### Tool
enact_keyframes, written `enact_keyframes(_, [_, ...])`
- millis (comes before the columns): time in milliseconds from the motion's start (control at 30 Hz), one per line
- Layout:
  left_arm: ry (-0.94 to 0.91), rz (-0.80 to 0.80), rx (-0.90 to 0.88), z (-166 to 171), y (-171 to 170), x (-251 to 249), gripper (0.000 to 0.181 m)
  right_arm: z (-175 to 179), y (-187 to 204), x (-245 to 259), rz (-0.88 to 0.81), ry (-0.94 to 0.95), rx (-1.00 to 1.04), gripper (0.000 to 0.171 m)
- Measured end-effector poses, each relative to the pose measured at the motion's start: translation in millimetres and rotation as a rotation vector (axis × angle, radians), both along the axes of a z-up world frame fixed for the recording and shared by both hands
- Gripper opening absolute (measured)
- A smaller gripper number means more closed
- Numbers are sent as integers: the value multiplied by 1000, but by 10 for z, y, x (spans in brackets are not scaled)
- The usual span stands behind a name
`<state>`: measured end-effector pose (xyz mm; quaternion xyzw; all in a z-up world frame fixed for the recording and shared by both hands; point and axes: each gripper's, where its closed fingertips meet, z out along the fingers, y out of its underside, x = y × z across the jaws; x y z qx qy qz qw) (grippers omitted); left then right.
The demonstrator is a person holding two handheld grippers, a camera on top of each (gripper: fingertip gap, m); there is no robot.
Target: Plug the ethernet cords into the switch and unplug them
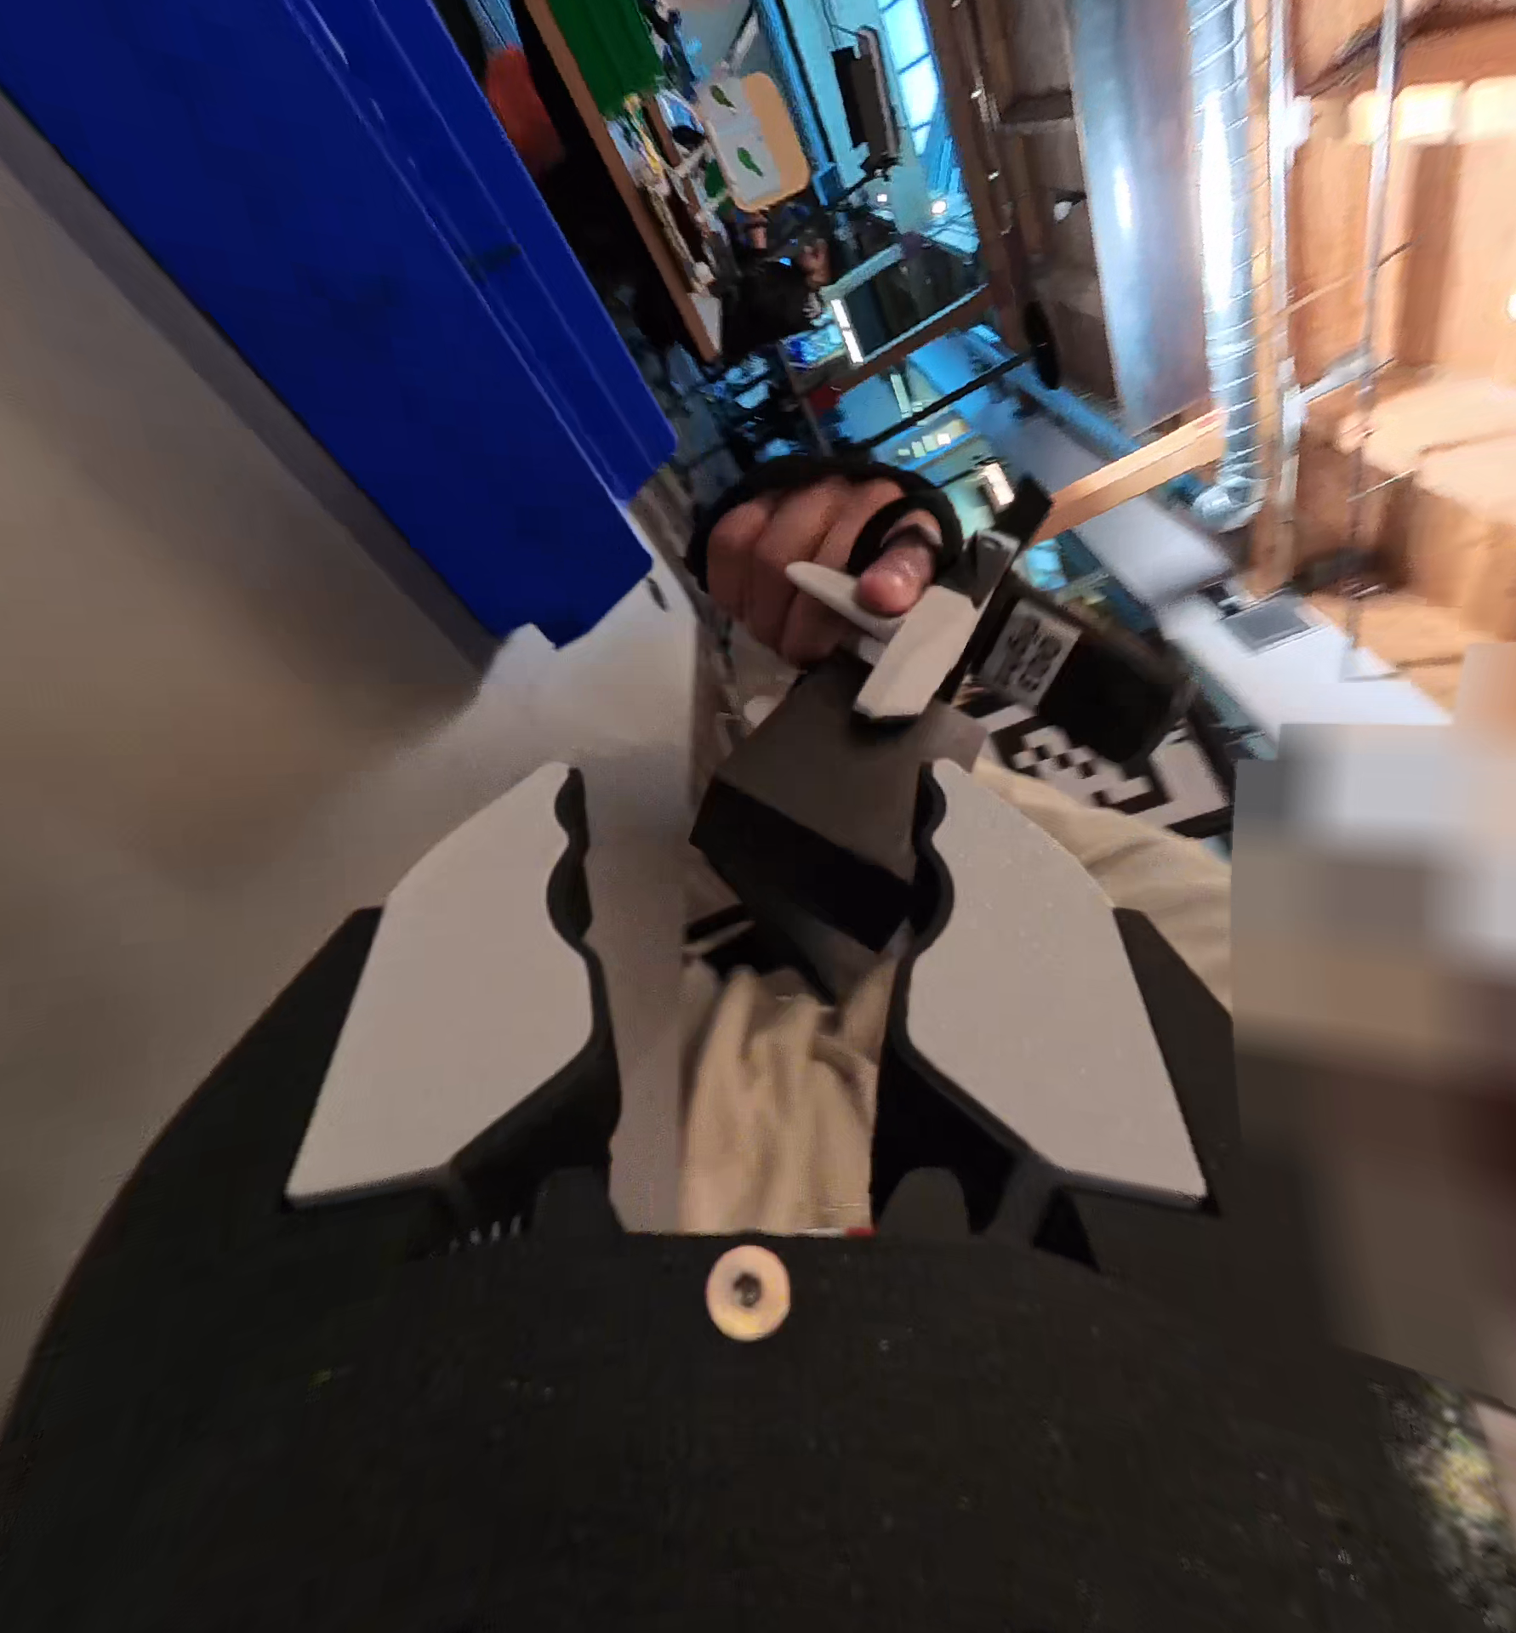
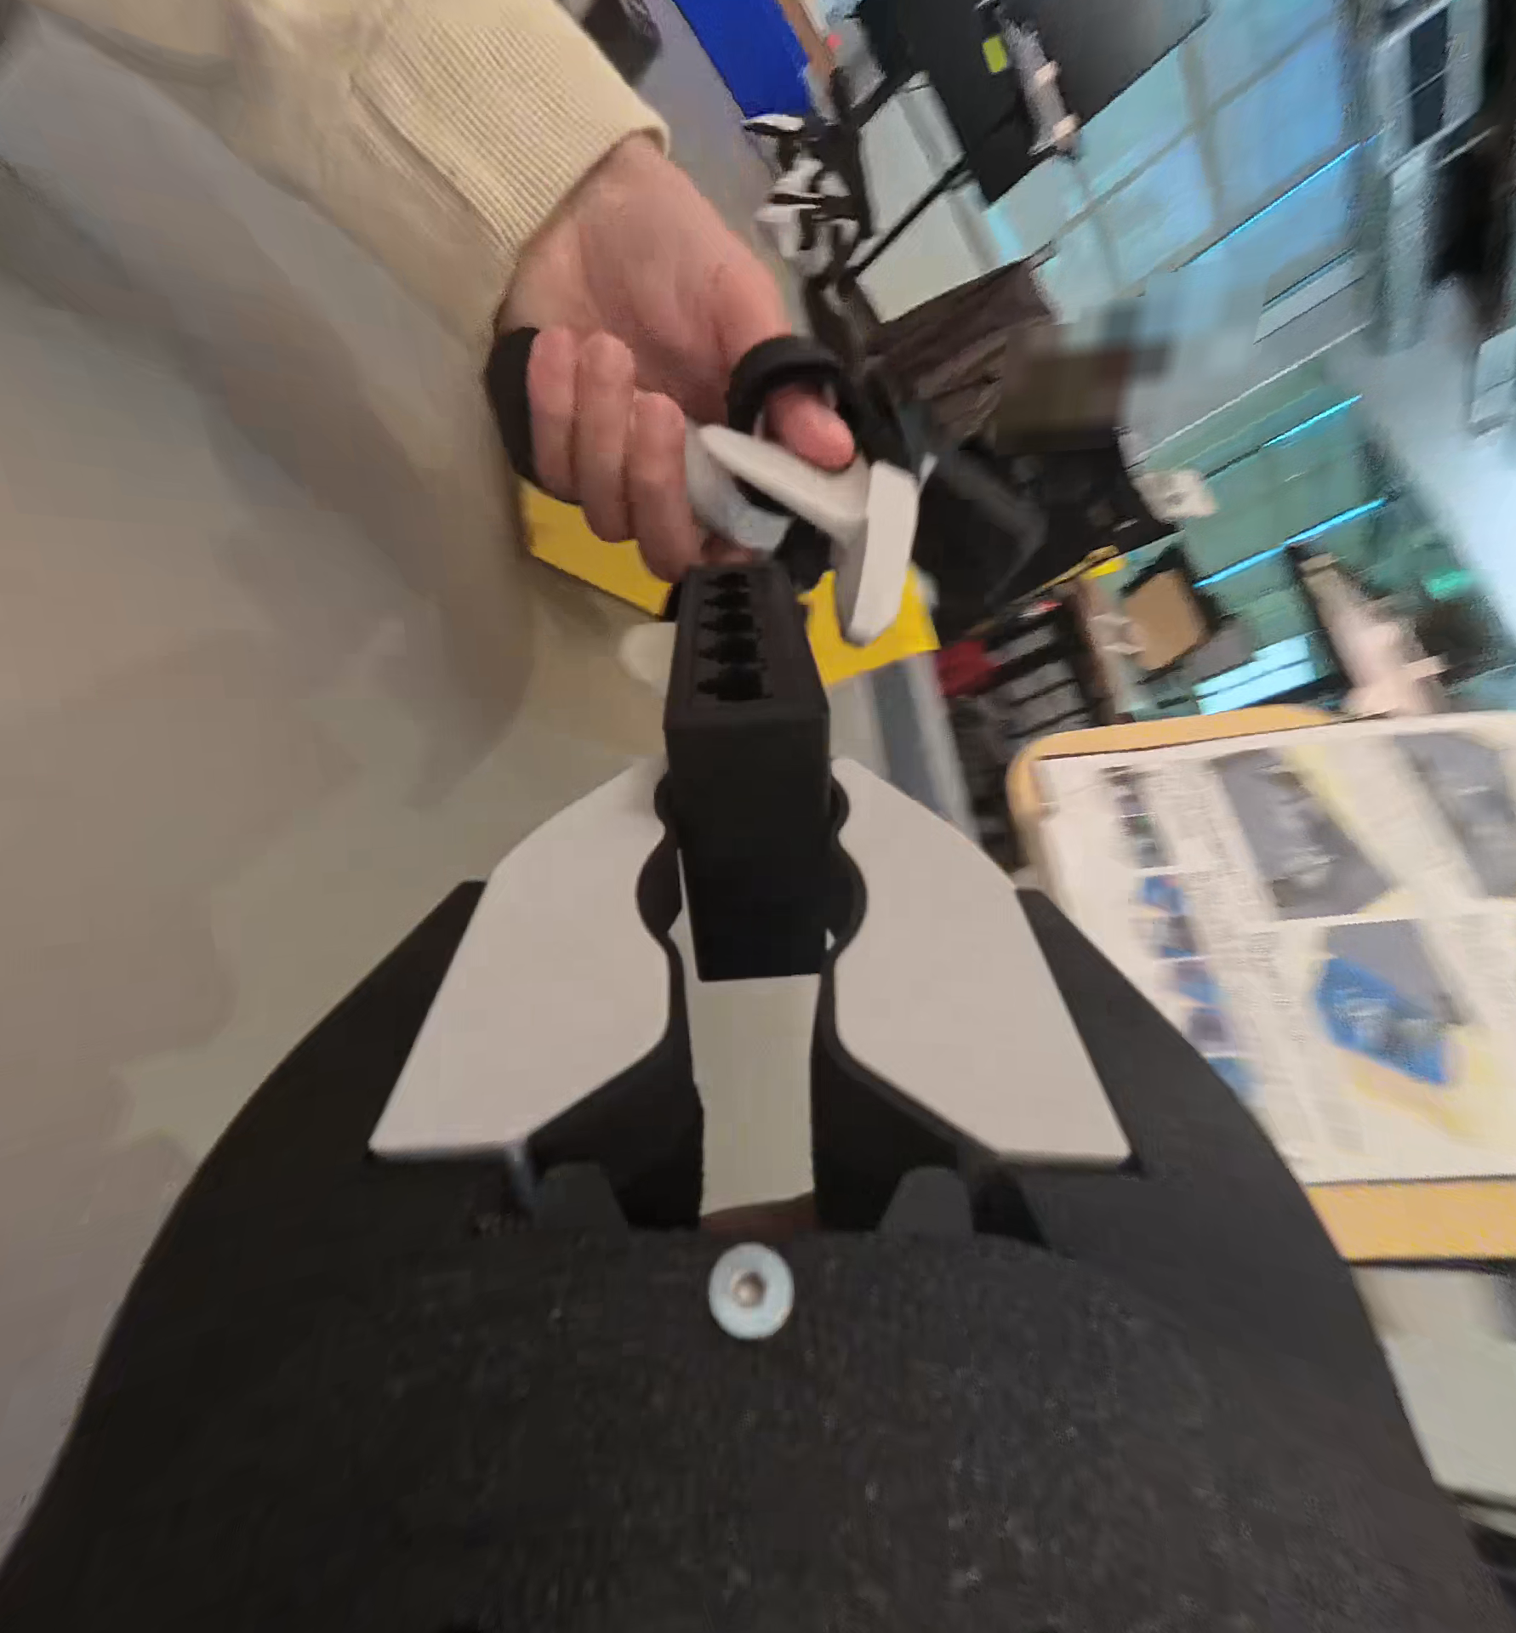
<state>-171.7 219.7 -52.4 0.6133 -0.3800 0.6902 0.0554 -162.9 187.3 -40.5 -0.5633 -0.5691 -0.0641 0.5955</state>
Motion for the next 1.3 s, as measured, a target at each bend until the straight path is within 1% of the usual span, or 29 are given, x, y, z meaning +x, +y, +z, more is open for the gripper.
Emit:
enact_keyframes(67, [-38,59,188,-3,-10,-104,68,-78,-82,-49,30,59,-131,28])
enact_keyframes(133, [-59,96,446,-46,-89,-202,69,-184,-115,-77,36,63,-204,28])
enact_keyframes(200, [-79,68,772,-146,-263,-294,69,-323,-106,-99,23,42,-251,28])
enact_keyframes(267, [-12,-10,1081,-341,-424,-357,63,-456,-100,-161,22,32,-299,27])
enact_keyframes(333, [63,-61,1269,-457,-518,-367,63,-565,-96,-247,29,20,-336,27])
enact_keyframes(433, [104,-44,1457,-473,-493,-313,54,-650,-117,-390,57,11,-364,27])
enact_keyframes(533, [101,-79,1530,-510,-524,-309,40,-679,-120,-473,65,8,-368,27])
enact_keyframes(567, [96,-89,1560,-526,-525,-313,38,-696,-113,-470,60,-4,-364,27])
enact_keyframes(600, [92,-93,1594,-541,-511,-318,30,-713,-102,-462,52,-14,-358,27])
enact_keyframes(667, [88,-90,1628,-564,-481,-316,27,-725,-64,-433,30,-12,-332,28])
enact_keyframes(733, [100,-53,1580,-556,-427,-297,26,-700,-20,-385,2,22,-307,31])
enact_keyframes(800, [129,1,1498,-549,-308,-294,26,-657,66,-279,-64,92,-292,36])
enact_keyframes(867, [160,110,1371,-513,-120,-290,26,-622,157,-124,-155,159,-269,41])
enact_keyframes(933, [178,289,1149,-423,108,-274,26,-613,215,14,-251,201,-243,42])
enact_keyframes(1000, [180,457,869,-341,301,-261,26,-625,210,13,-284,221,-212,44])
enact_keyframes(1033, [168,524,722,-306,362,-254,26,-631,218,-2,-304,199,-166,47])
enact_keyframes(1100, [196,656,466,-325,473,-276,26,-599,265,-19,-362,98,-10,48])
enact_keyframes(1167, [176,726,234,-338,463,-273,26,-496,287,-53,-408,-6,169,46])
enact_keyframes(1233, [147,724,10,-339,371,-237,26,-452,256,-139,-389,-104,274,46])
enact_keyframes(1267, [130,720,-84,-330,334,-221,26,-442,229,-186,-367,-130,308,42])
enact_keyframes(1300, [117,714,-164,-319,305,-207,26,-421,217,-210,-364,-140,340,41])
